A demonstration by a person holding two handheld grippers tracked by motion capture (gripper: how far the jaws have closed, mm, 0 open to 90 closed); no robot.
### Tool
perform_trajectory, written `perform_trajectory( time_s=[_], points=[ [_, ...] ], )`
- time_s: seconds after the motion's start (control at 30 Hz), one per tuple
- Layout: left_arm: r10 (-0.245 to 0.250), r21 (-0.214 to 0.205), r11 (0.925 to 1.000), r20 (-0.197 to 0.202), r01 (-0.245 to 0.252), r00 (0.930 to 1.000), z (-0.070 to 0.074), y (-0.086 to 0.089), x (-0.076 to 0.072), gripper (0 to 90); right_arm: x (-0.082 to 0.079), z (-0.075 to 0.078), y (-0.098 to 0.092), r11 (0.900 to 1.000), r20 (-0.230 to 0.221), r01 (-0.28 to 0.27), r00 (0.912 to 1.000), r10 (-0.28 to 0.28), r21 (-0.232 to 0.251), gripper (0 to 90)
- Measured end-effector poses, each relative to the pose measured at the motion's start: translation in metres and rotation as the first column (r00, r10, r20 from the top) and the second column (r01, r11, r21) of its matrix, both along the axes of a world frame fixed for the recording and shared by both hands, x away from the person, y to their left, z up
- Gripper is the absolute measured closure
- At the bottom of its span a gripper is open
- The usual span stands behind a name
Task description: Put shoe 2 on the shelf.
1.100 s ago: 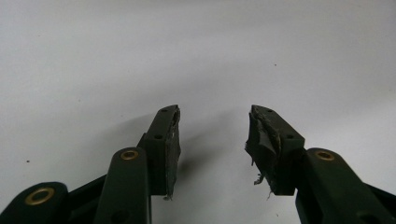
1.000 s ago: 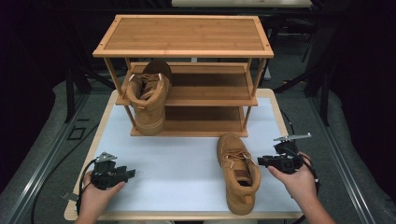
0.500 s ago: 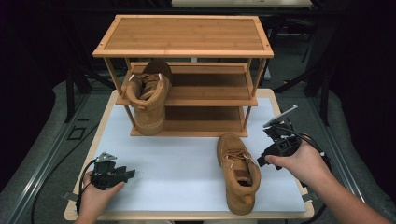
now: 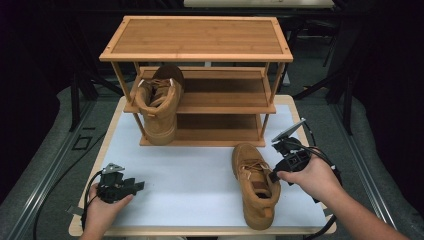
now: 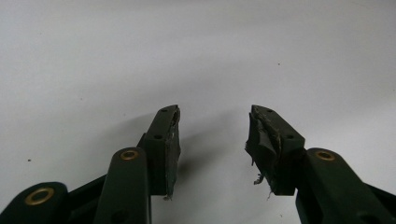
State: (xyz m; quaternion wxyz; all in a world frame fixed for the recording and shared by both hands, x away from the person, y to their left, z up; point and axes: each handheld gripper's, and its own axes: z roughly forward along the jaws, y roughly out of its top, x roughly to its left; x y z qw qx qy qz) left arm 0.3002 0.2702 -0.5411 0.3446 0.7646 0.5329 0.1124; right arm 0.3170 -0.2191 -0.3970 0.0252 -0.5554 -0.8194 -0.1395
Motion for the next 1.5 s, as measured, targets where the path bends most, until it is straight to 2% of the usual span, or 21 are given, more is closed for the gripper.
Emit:
perform_trajectory(
  time_s=[0.07, 0.2, 0.23, 0.3, 0.33, 0.37, 0.43, 0.5, 0.53, 0.57, 0.7, 0.83, 0.87, 0.97, 1.0, 1.07, 1.1, 1.23, 1.27, 1.37, 1.5],
  points=[
    [-0.001, -0.002, 1.0, 0.001, 0.001, 1.0, 0.001, 0.0, 0.0, 53.3, 0.003, 0.004, -0.006, 0.9999, 0.025, 0.014, 0.9996, -0.013, -0.009, 81.9],
    [0.004, -0.003, 1.0, 0.001, -0.004, 1.0, 0.0, 0.0, 0.0, 53.3, 0.012, 0.003, -0.018, 0.9973, 0.082, 0.032, 0.9963, -0.026, -0.067, 81.5],
    [0.005, -0.003, 1.0, 0.0, -0.005, 1.0, 0.0, 0.001, 0.0, 53.3, 0.014, 0.002, -0.02, 0.9956, 0.074, 0.026, 0.9971, -0.019, -0.09, 80.6],
    [0.006, -0.003, 1.0, -0.001, -0.006, 1.0, 0.0, 0.0, 0.0, 53.3, 0.017, 0.002, -0.024, 0.9972, 0.037, 0.026, 0.999, -0.024, -0.07, 76.9],
    [0.005, -0.002, 1.0, -0.002, -0.005, 1.0, -0.001, 0.0, 0.001, 53.3, 0.018, 0.002, -0.024, 0.9976, 0.032, 0.026, 0.9992, -0.024, -0.064, 75.1],
    [0.005, -0.002, 1.0, -0.005, -0.005, 1.0, -0.001, 0.0, 0.001, 53.3, 0.018, 0.002, -0.023, 0.9963, 0.019, 0.018, 0.9997, -0.017, -0.084, 71.6],
    [0.002, -0.002, 1.0, -0.005, -0.002, 1.0, -0.001, 0.0, 0.001, 53.3, 0.018, -0.001, -0.021, 0.9955, 0.003, 0.014, 0.9999, -0.013, -0.093, 68.4],
    [0.001, -0.002, 1.0, -0.005, -0.001, 1.0, -0.001, -0.001, 0.001, 53.2, 0.017, -0.004, -0.02, 0.9938, -0.013, 0.014, 0.9998, -0.016, -0.111, 68.3],
    [0.001, -0.003, 1.0, -0.006, -0.001, 1.0, -0.001, 0.0, 0.001, 53.2, 0.017, -0.006, -0.019, 0.9919, -0.035, 0.009, 0.9993, -0.014, -0.126, 68.2],
    [0.002, -0.003, 1.0, -0.006, -0.002, 1.0, -0.001, -0.001, 0.001, 53.2, 0.017, -0.009, -0.019, 0.9921, -0.03, 0.018, 0.9993, -0.022, -0.124, 68.3],
    [0.001, -0.002, 1.0, -0.008, -0.001, 1.0, -0.001, 0.0, 0.001, 53.2, 0.019, -0.015, -0.021, 0.9898, -0.093, 0.018, 0.9951, -0.032, -0.141, 68.5],
    [0.001, -0.001, 1.0, -0.008, -0.001, 1.0, -0.001, 0.0, 0.001, 53.2, 0.02, -0.02, -0.022, 0.9892, -0.126, 0.025, 0.9911, -0.044, -0.144, 71.3],
    [0.001, -0.002, 1.0, -0.008, -0.001, 1.0, -0.001, 0.0, 0.001, 53.2, 0.02, -0.021, -0.022, 0.9897, -0.12, 0.035, 0.9914, -0.052, -0.138, 72.0],
    [0.001, -0.004, 1.0, -0.007, -0.001, 1.0, -0.001, -0.001, 0.001, 53.2, 0.022, -0.02, -0.023, 0.9903, -0.144, 0.037, 0.988, -0.056, -0.134, 73.3],
    [0.001, -0.004, 1.0, -0.007, -0.001, 1.0, -0.001, -0.001, 0.001, 53.2, 0.022, -0.022, -0.023, 0.9926, -0.142, 0.029, 0.9888, -0.046, -0.118, 73.9],
    [0.001, -0.004, 1.0, -0.008, -0.001, 1.0, -0.001, 0.0, 0.001, 53.2, 0.024, -0.02, -0.024, 0.994, -0.186, 0.027, 0.9814, -0.047, -0.106, 75.2],
    [0.002, -0.003, 1.0, -0.006, -0.002, 1.0, -0.001, 0.0, 0.001, 53.2, 0.025, -0.02, -0.025, 0.9951, -0.19, 0.023, 0.9809, -0.041, -0.096, 75.7],
    [0.006, -0.005, 1.0, -0.008, -0.006, 1.0, -0.002, 0.001, 0.001, 53.2, 0.024, -0.022, -0.03, 0.9982, -0.19, 0.046, 0.9804, -0.052, -0.038, 76.7],
    [0.01, -0.007, 0.9999, -0.006, -0.01, 0.9999, -0.002, 0.001, 0.001, 53.1, 0.024, -0.022, -0.032, 0.9988, -0.204, 0.045, 0.9777, -0.048, -0.019, 76.9],
    [0.009, -0.008, 0.9999, -0.008, -0.009, 0.9999, -0.001, 0.001, 0.002, 53.2, 0.02, -0.026, -0.033, 0.9971, -0.223, 0.066, 0.9732, -0.055, 0.039, 77.6],
    [0.012, -0.013, 0.9998, -0.008, -0.012, 0.9999, -0.001, 0.001, 0.001, 53.2, 0.017, -0.024, -0.031, 0.9929, -0.234, 0.083, 0.9702, -0.061, 0.086, 78.3]
  ],
)
